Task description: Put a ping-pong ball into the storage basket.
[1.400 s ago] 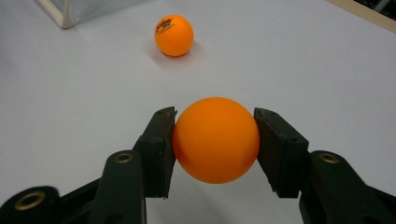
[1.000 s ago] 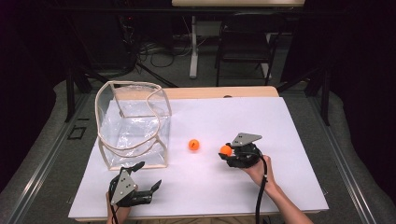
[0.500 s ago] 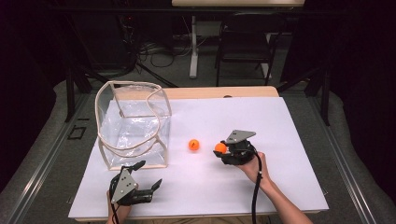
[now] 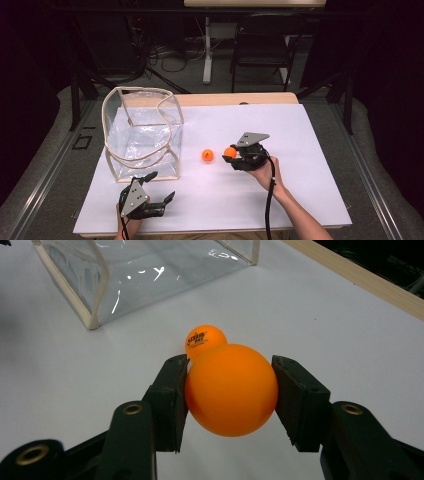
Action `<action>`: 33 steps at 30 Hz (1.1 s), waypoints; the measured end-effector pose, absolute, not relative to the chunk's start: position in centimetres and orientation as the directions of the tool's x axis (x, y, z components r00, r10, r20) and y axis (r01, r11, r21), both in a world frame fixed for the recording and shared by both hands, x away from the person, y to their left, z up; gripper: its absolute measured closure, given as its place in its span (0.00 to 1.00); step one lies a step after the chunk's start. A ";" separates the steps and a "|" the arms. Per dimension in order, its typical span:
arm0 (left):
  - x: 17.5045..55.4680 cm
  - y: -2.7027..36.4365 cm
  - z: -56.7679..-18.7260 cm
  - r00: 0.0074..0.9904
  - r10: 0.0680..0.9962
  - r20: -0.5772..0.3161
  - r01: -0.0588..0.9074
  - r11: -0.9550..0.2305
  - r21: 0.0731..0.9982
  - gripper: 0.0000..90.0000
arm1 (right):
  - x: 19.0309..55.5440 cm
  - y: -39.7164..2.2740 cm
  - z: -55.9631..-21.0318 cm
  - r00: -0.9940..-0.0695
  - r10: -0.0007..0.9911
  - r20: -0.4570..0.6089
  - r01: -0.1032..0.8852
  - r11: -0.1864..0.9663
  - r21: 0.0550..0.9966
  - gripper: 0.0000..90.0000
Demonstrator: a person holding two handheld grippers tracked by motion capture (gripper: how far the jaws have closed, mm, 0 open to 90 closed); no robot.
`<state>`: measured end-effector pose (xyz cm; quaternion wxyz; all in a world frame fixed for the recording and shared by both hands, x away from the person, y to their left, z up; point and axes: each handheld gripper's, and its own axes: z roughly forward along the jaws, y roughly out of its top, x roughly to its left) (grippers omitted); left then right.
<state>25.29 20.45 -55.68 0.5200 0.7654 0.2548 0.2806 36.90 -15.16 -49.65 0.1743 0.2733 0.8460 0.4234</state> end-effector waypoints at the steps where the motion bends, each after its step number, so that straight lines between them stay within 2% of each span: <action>1: 25.3 20.5 -55.7 0.712 0.682 0.166 0.098 -0.330 0.939 0.17 | 37.0 -15.0 -49.6 -0.792 0.608 -0.061 0.314 0.492 0.812 0.56; 33: 24.7 21.1 -55.9 0.693 0.704 0.154 0.126 -0.329 0.936 0.17 | 38.1 -11.3 -47.1 -0.839 0.536 -0.091 0.236 0.510 0.827 0.56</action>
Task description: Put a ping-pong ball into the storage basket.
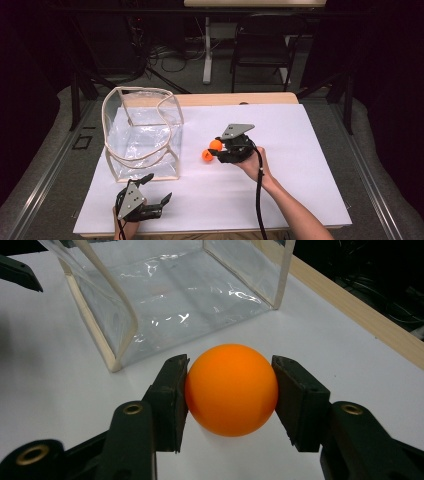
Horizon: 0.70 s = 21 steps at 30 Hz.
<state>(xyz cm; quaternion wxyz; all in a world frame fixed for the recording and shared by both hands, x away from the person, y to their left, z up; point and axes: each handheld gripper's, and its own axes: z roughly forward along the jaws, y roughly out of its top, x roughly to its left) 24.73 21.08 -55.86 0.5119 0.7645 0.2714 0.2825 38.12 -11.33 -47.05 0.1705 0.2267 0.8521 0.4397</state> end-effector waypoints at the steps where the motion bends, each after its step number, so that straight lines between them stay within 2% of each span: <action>1: 24.7 21.1 -55.9 0.693 0.704 0.154 0.126 -0.329 0.936 0.17 | 38.1 -11.3 -47.1 -0.839 0.536 -0.091 0.236 0.510 0.827 0.56; 21: 24.7 21.3 -55.9 0.690 0.707 0.154 0.129 -0.330 0.935 0.17 | 38.6 -10.2 -45.1 -0.847 0.520 -0.112 0.196 0.501 0.843 0.56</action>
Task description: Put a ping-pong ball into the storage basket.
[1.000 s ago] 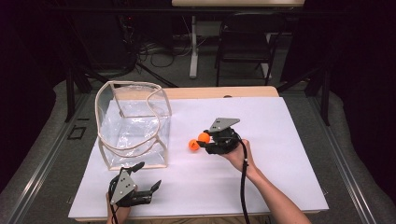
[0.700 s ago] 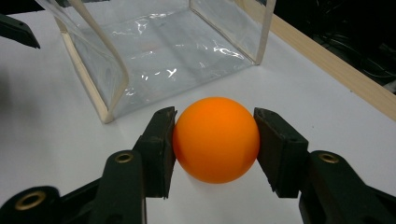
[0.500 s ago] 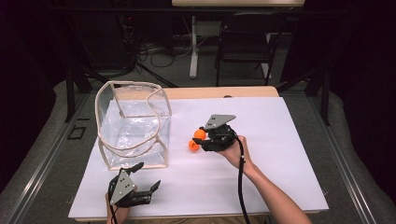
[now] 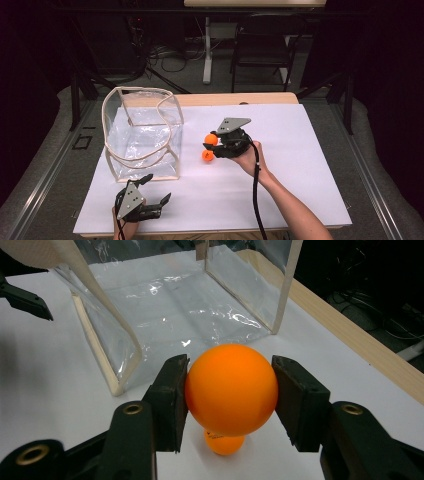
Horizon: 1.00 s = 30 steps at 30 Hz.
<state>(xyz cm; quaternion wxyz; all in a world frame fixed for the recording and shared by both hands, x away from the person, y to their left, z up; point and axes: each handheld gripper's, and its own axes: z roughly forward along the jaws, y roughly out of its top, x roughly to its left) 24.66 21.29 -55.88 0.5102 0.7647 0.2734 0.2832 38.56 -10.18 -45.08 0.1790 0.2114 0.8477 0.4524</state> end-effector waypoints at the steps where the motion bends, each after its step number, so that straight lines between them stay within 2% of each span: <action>1: 24.7 21.3 -55.9 0.691 0.706 0.154 0.129 -0.330 0.935 0.17 | 38.6 -10.1 -45.0 -0.846 0.521 -0.111 0.196 0.498 0.845 0.56; 30: 24.6 21.2 -55.8 0.693 0.704 0.155 0.117 -0.323 0.939 0.17 | 38.2 -7.5 -42.2 -0.866 0.484 -0.124 0.148 0.486 0.861 0.56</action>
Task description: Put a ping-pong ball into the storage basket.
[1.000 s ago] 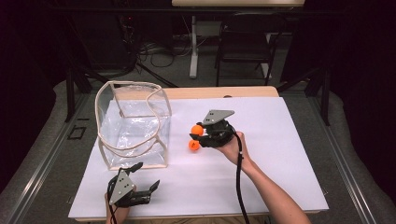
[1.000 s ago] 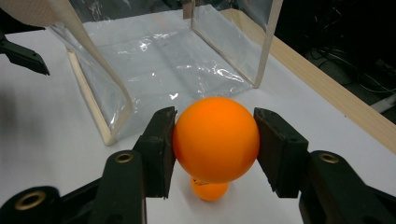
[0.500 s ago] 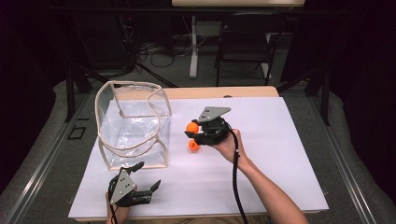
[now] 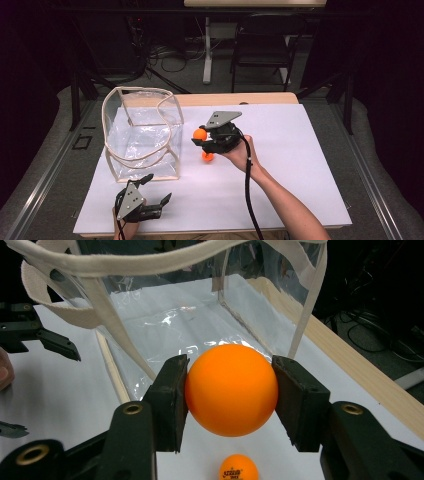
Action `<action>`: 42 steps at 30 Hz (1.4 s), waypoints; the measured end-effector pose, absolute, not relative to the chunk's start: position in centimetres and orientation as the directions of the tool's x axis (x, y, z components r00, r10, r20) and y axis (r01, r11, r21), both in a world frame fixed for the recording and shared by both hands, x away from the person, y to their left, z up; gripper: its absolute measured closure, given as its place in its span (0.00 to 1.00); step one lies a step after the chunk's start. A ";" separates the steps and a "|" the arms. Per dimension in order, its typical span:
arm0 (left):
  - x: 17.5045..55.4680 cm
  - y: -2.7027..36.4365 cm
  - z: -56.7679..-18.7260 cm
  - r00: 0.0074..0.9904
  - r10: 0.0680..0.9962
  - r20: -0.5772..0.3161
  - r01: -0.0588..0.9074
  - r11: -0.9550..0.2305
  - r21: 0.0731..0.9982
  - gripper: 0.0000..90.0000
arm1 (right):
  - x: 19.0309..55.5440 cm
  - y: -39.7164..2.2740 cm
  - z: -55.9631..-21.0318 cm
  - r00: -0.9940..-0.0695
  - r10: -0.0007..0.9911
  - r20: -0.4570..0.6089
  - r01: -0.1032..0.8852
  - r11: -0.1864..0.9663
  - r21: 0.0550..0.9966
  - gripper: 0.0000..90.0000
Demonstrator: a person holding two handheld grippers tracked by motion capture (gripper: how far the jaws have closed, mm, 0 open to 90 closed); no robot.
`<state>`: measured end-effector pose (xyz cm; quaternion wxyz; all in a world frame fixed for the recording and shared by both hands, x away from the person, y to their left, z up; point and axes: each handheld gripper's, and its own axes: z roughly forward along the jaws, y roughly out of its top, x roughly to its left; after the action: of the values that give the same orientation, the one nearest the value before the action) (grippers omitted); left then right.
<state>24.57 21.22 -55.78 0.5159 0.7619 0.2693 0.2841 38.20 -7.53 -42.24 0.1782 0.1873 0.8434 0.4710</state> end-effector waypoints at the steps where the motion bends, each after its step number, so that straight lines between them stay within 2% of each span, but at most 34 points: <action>1: 24.6 21.2 -55.8 0.693 0.704 0.157 0.115 -0.324 0.939 0.17 | 38.2 -7.4 -42.1 -0.867 0.482 -0.127 0.145 0.487 0.861 0.56; 20: 24.6 21.2 -55.7 0.697 0.701 0.147 0.118 -0.315 0.942 0.17 | 38.4 -5.8 -40.4 -0.877 0.462 -0.133 0.123 0.482 0.868 0.56; 42: 24.4 21.1 -55.7 0.702 0.696 0.151 0.114 -0.319 0.941 0.17 | 39.8 -5.3 -39.2 -0.873 0.476 -0.103 0.148 0.460 0.875 0.56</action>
<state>24.43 21.05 -55.74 0.5196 0.7624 0.2654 0.2798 39.85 -5.30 -39.23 0.1695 0.1864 0.8375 0.4849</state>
